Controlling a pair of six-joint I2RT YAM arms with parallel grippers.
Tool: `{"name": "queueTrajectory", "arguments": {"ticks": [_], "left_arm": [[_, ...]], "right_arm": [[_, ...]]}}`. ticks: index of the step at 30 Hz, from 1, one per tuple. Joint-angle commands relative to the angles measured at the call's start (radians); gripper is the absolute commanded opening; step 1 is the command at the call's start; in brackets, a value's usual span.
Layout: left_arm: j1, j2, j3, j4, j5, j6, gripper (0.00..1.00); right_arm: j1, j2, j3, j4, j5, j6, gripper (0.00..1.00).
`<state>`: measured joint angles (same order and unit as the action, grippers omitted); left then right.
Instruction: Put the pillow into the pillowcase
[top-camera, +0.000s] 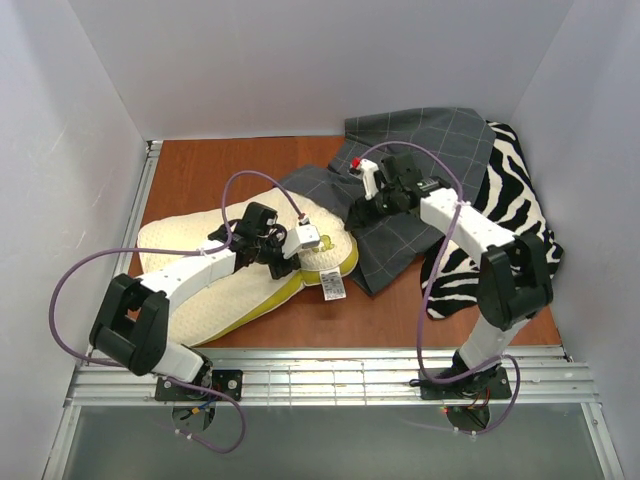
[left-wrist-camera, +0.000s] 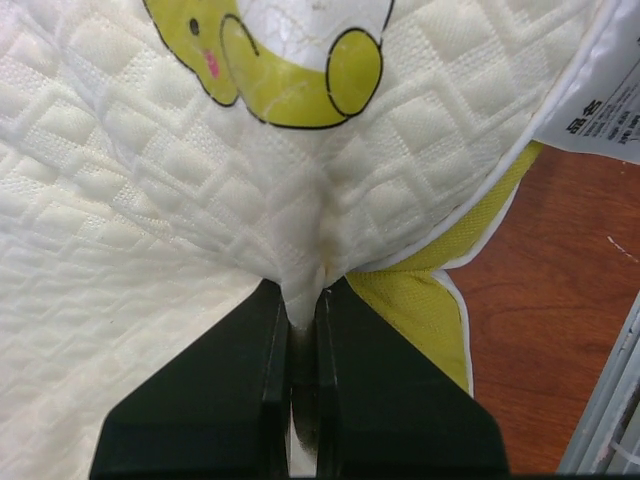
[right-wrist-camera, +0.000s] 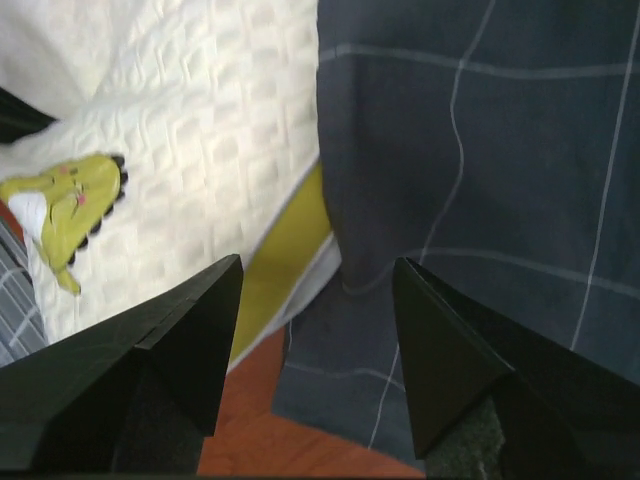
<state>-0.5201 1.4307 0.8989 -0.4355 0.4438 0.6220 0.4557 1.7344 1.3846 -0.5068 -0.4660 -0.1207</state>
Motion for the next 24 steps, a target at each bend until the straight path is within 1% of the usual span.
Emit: {"name": "queueTrajectory", "arguments": {"ticks": [1, 4, 7, 8, 9, 11, 16, 18, 20, 22, 24], "left_arm": [[0.041, 0.042, 0.043, 0.044, 0.162, -0.039, 0.00], [0.095, 0.069, 0.073, 0.043, 0.217, -0.054, 0.00], [0.133, 0.085, 0.093, 0.037, 0.257, -0.051, 0.00], [0.137, 0.094, 0.100, 0.031, 0.271, -0.047, 0.00], [0.141, 0.097, 0.103, 0.026, 0.280, -0.044, 0.00], [0.147, 0.103, 0.110, 0.018, 0.292, -0.042, 0.00], [0.154, 0.123, 0.123, 0.017, 0.294, -0.048, 0.00], [0.152, 0.132, 0.127, 0.021, 0.276, -0.060, 0.00], [0.154, 0.142, 0.129, 0.023, 0.268, -0.073, 0.00], [0.157, 0.145, 0.133, 0.024, 0.268, -0.084, 0.00], [0.163, 0.146, 0.135, 0.032, 0.274, -0.091, 0.00]], "right_arm": [[-0.011, -0.120, -0.125, -0.006, 0.102, -0.042, 0.56], [-0.009, -0.167, -0.257, 0.019, 0.105, -0.059, 0.56], [-0.011, -0.200, -0.369, 0.120, 0.110, -0.053, 0.63], [-0.005, -0.205, -0.386, 0.148, 0.116, -0.048, 0.68], [-0.002, -0.203, -0.397, 0.190, 0.118, -0.043, 0.71], [0.011, -0.193, -0.406, 0.224, 0.133, -0.027, 0.75], [0.034, -0.113, -0.385, 0.289, 0.202, -0.014, 0.75], [0.034, -0.081, -0.369, 0.289, 0.184, -0.002, 0.71], [0.038, -0.078, -0.355, 0.289, 0.155, 0.021, 0.69], [0.053, -0.084, -0.355, 0.287, 0.142, 0.029, 0.71], [0.070, -0.081, -0.357, 0.278, 0.174, 0.023, 0.72]]}}
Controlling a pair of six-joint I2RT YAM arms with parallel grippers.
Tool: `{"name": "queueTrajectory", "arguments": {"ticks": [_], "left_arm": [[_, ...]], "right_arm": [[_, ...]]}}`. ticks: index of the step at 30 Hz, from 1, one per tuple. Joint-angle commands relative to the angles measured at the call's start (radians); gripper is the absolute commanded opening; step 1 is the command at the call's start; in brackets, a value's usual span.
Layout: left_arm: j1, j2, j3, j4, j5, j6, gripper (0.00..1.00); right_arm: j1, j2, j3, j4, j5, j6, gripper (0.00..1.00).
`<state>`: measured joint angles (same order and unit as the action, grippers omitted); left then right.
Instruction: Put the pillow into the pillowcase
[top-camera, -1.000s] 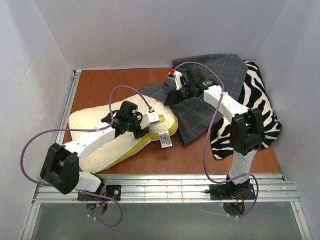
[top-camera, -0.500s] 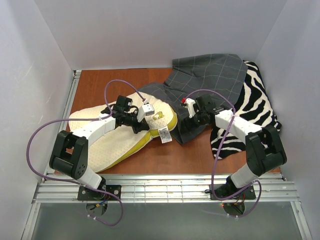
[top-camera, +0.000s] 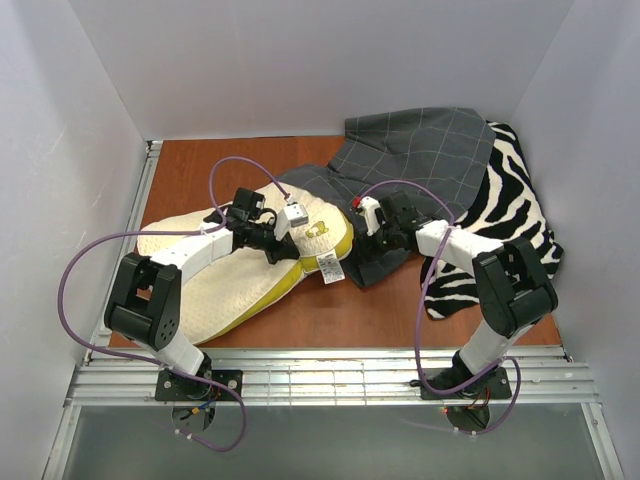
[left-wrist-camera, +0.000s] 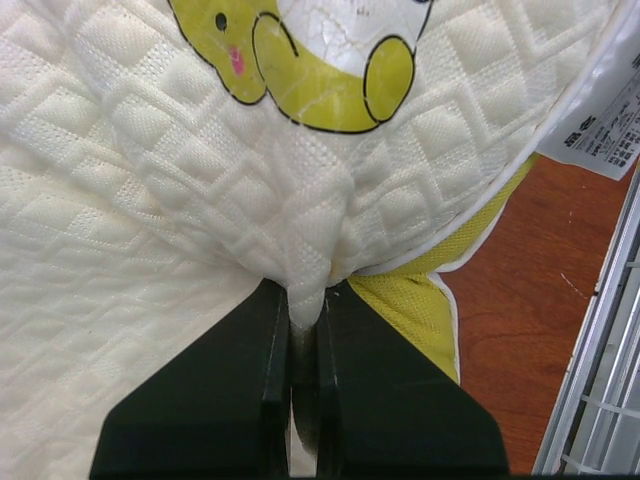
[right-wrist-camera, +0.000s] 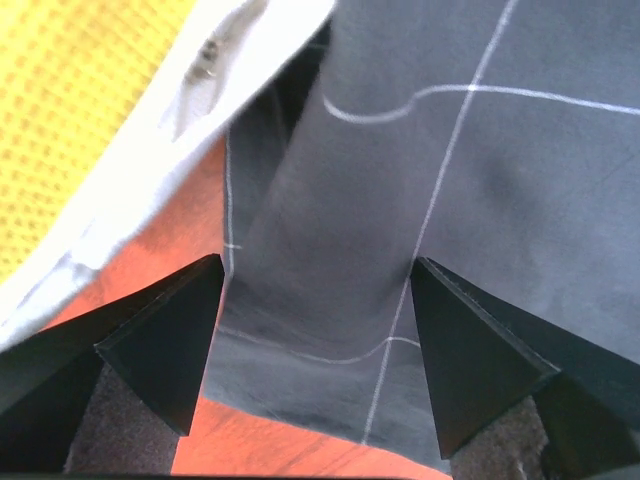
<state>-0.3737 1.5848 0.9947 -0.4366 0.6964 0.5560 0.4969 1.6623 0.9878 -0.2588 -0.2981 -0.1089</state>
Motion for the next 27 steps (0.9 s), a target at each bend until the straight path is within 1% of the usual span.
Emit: {"name": "queueTrajectory", "arguments": {"ticks": [1, 2, 3, 5, 6, 8, 9, 12, 16, 19, 23, 24, 25, 27], "left_arm": [[0.018, -0.006, 0.039, 0.036, 0.022, -0.031, 0.00], [0.021, -0.005, 0.042, 0.038, 0.022, -0.037, 0.00], [0.021, -0.002, 0.044, 0.038, 0.020, -0.038, 0.00], [0.021, 0.004, 0.045, 0.039, -0.001, -0.038, 0.00], [0.019, 0.013, 0.045, 0.039, -0.047, -0.034, 0.00], [-0.004, 0.027, 0.035, 0.051, -0.142, -0.007, 0.00], [-0.007, 0.040, 0.027, 0.053, -0.206, 0.005, 0.00], [-0.024, 0.073, 0.021, 0.078, -0.277, -0.010, 0.00], [-0.086, 0.119, 0.039, 0.099, -0.360, -0.024, 0.00], [-0.094, 0.148, 0.094, 0.098, -0.333, -0.086, 0.00], [-0.096, 0.162, 0.180, 0.101, -0.270, -0.201, 0.00], [-0.096, 0.170, 0.202, 0.099, -0.265, -0.278, 0.00], [-0.091, 0.179, 0.243, 0.090, -0.241, -0.301, 0.00], [-0.088, 0.179, 0.266, 0.088, -0.177, -0.338, 0.00]], "right_arm": [[0.031, 0.004, 0.041, 0.024, 0.022, 0.008, 0.71], [0.031, 0.011, 0.040, 0.026, 0.057, 0.009, 0.65], [0.031, 0.017, 0.041, 0.024, 0.080, 0.009, 0.39], [0.026, 0.017, 0.049, 0.006, 0.090, 0.011, 0.16], [0.020, 0.004, 0.049, -0.005, 0.076, 0.011, 0.02], [0.012, -0.059, 0.057, -0.029, -0.008, 0.015, 0.01], [0.003, -0.117, 0.058, -0.037, -0.038, 0.023, 0.01], [0.003, -0.211, 0.066, -0.030, -0.093, 0.058, 0.01], [0.005, -0.233, 0.092, -0.028, -0.140, 0.074, 0.01], [0.011, -0.217, 0.077, -0.033, -0.197, 0.075, 0.01], [0.061, -0.203, 0.040, -0.049, -0.234, 0.042, 0.01], [0.075, -0.207, 0.026, -0.053, -0.237, 0.026, 0.01], [0.089, -0.210, 0.022, -0.056, -0.236, 0.022, 0.01], [0.123, -0.217, 0.009, -0.066, -0.240, 0.025, 0.01]]}}
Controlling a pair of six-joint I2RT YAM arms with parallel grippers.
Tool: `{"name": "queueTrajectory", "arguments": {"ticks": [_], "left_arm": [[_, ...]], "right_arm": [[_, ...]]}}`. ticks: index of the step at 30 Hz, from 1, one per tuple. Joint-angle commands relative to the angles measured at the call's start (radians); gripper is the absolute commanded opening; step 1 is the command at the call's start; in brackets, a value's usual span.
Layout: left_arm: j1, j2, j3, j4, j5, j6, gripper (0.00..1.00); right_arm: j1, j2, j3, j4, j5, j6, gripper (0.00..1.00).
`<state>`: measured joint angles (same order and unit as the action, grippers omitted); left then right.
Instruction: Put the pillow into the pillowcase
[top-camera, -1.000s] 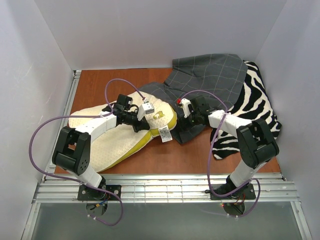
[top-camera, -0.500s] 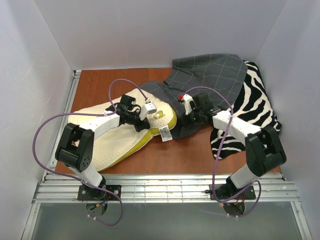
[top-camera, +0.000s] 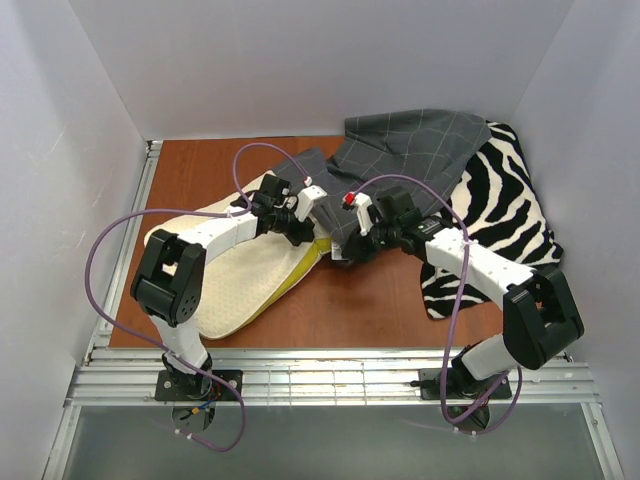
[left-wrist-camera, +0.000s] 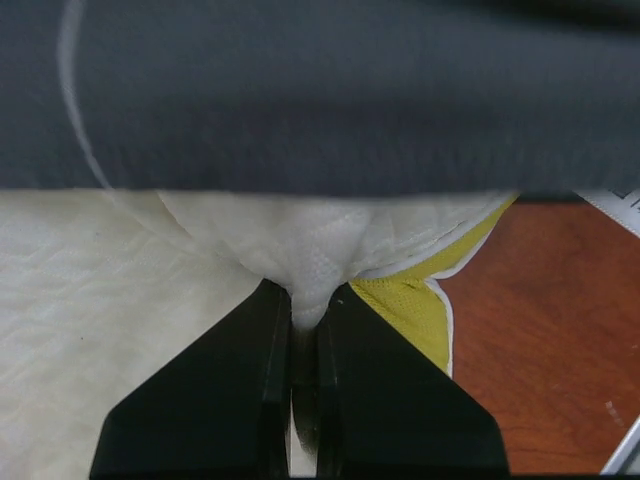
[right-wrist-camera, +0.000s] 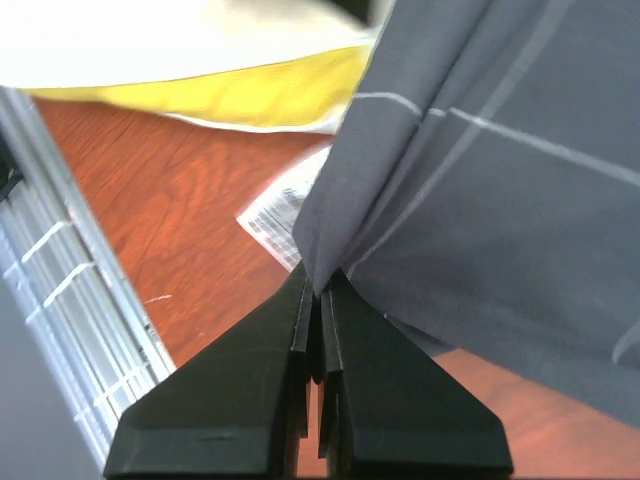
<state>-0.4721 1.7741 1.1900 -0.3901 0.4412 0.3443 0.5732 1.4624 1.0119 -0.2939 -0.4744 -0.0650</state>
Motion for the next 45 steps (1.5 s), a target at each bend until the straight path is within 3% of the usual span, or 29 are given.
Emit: {"name": "queueTrajectory", "arguments": {"ticks": [1, 5, 15, 19, 23, 24, 26, 27, 28, 29, 30, 33, 36, 38, 41, 45], "left_arm": [[0.016, -0.019, 0.059, 0.089, 0.109, -0.184, 0.00], [0.069, -0.025, 0.033, 0.168, 0.229, -0.365, 0.00], [0.099, -0.145, -0.200, 0.287, 0.295, -0.564, 0.00], [0.164, -0.214, -0.292, 0.330, 0.385, -0.668, 0.00], [0.161, -0.229, -0.348, 0.439, 0.445, -0.731, 0.00], [0.156, -0.228, -0.345, 0.442, 0.438, -0.731, 0.03], [0.156, -0.216, -0.331, 0.435, 0.450, -0.723, 0.22], [0.158, -0.220, -0.308, 0.366, 0.450, -0.678, 0.34], [0.161, -0.234, -0.305, 0.340, 0.450, -0.659, 0.41], [0.173, -0.283, -0.308, 0.303, 0.453, -0.634, 0.56], [0.179, -0.321, -0.313, 0.286, 0.447, -0.614, 0.61], [0.227, -0.422, -0.290, 0.160, 0.429, -0.509, 0.77], [0.273, -0.420, -0.164, -0.018, 0.306, -0.355, 0.78], [0.280, -0.409, -0.106, -0.074, 0.140, -0.196, 0.78], [0.292, -0.378, -0.086, -0.046, -0.034, -0.034, 0.84], [0.371, -0.189, 0.041, -0.068, -0.012, 0.048, 0.87]], "right_arm": [[0.060, -0.017, -0.019, -0.033, -0.082, -0.021, 0.01], [0.093, -0.033, -0.019, -0.036, -0.151, -0.009, 0.01], [0.106, 0.006, -0.002, 0.119, -0.299, 0.203, 0.01], [0.117, -0.031, -0.110, 0.171, -0.257, 0.211, 0.01], [0.152, -0.037, -0.145, 0.191, -0.227, 0.177, 0.01], [0.160, -0.036, -0.142, 0.191, -0.222, 0.174, 0.01], [0.162, -0.033, -0.141, 0.165, -0.242, 0.175, 0.01], [0.162, -0.040, -0.147, 0.156, -0.244, 0.177, 0.02], [0.162, -0.069, -0.156, 0.157, -0.242, 0.179, 0.10], [0.162, -0.080, -0.160, 0.139, -0.234, 0.176, 0.16], [0.160, -0.095, -0.153, 0.119, -0.225, 0.147, 0.31], [0.142, -0.103, -0.095, 0.055, -0.162, 0.078, 0.37], [0.090, -0.076, 0.020, -0.017, -0.127, 0.036, 0.51], [0.077, -0.051, 0.089, -0.045, -0.022, -0.027, 0.57], [0.076, 0.028, 0.226, -0.065, 0.167, -0.085, 0.57], [0.074, 0.230, 0.434, -0.085, 0.278, -0.133, 0.57]]}}
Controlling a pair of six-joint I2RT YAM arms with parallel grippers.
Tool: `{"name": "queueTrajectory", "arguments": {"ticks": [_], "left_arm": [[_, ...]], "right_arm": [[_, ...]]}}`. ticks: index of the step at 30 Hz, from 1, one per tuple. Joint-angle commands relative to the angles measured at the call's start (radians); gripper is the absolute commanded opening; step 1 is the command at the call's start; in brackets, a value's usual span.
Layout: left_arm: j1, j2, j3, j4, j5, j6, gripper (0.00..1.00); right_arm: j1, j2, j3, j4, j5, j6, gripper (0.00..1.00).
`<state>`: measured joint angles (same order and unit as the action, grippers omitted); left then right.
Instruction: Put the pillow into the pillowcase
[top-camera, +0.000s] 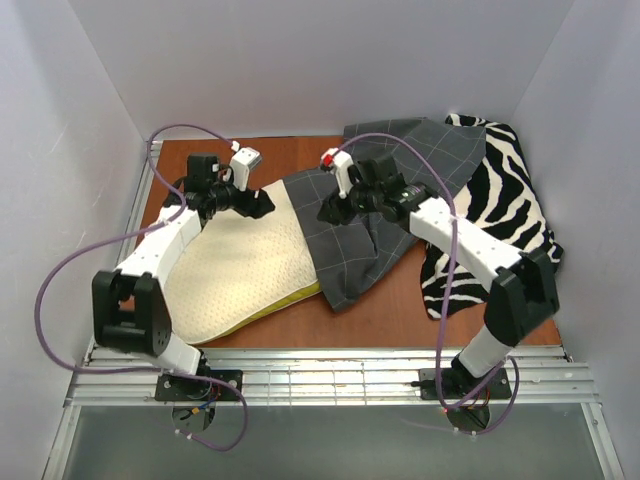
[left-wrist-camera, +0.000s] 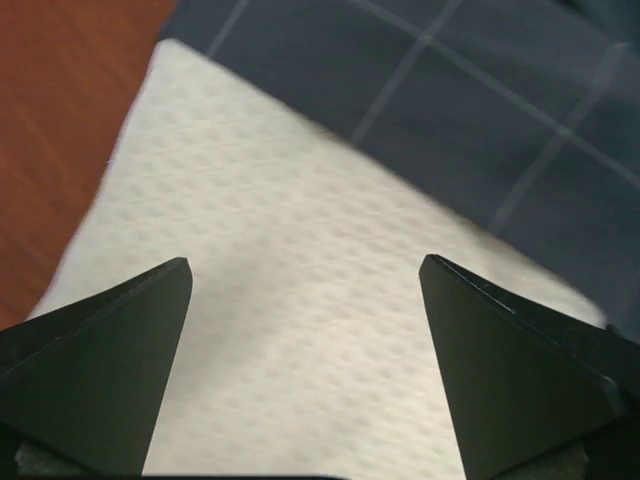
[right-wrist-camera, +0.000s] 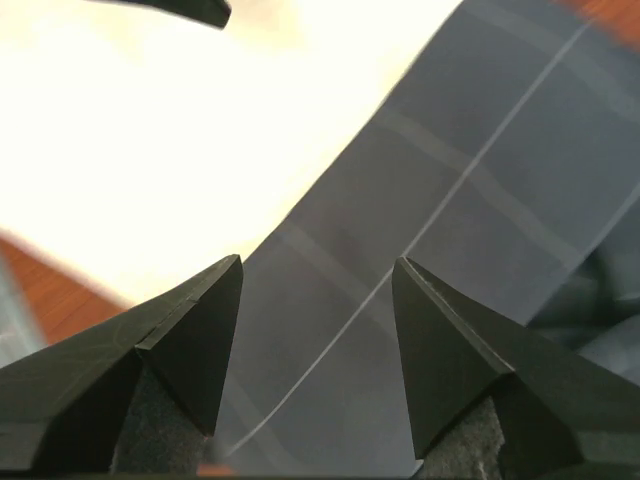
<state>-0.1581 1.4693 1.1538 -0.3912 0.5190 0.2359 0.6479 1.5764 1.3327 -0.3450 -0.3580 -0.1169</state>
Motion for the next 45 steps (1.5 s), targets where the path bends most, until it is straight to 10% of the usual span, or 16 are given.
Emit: {"name": "queueTrajectory", "arguments": {"ticks": [1, 12, 22, 28, 36, 45], "left_arm": [[0.072, 0.153, 0.107, -0.074, -0.082, 0.164, 0.88], [0.223, 0.477, 0.345, -0.094, 0.035, 0.299, 0.89], [0.226, 0.479, 0.185, -0.113, 0.245, 0.401, 0.88], [0.218, 0.533, 0.189, -0.121, 0.274, 0.456, 0.66], [0.102, 0.479, 0.097, -0.121, 0.263, 0.634, 0.00], [0.022, 0.298, -0.098, 0.092, 0.156, 0.707, 0.00]], "right_arm": [[-0.001, 0.155, 0.153, -0.032, 0.180, -0.090, 0.58], [-0.039, 0.638, 0.686, -0.025, 0.208, -0.110, 0.70], [-0.045, 0.648, 0.621, -0.009, 0.053, -0.093, 0.68], [-0.048, 0.718, 0.723, 0.033, 0.102, -0.104, 0.68], [-0.051, 0.798, 0.810, 0.103, 0.097, -0.118, 0.68], [-0.053, 0.872, 0.827, 0.068, 0.132, -0.161, 0.68]]}}
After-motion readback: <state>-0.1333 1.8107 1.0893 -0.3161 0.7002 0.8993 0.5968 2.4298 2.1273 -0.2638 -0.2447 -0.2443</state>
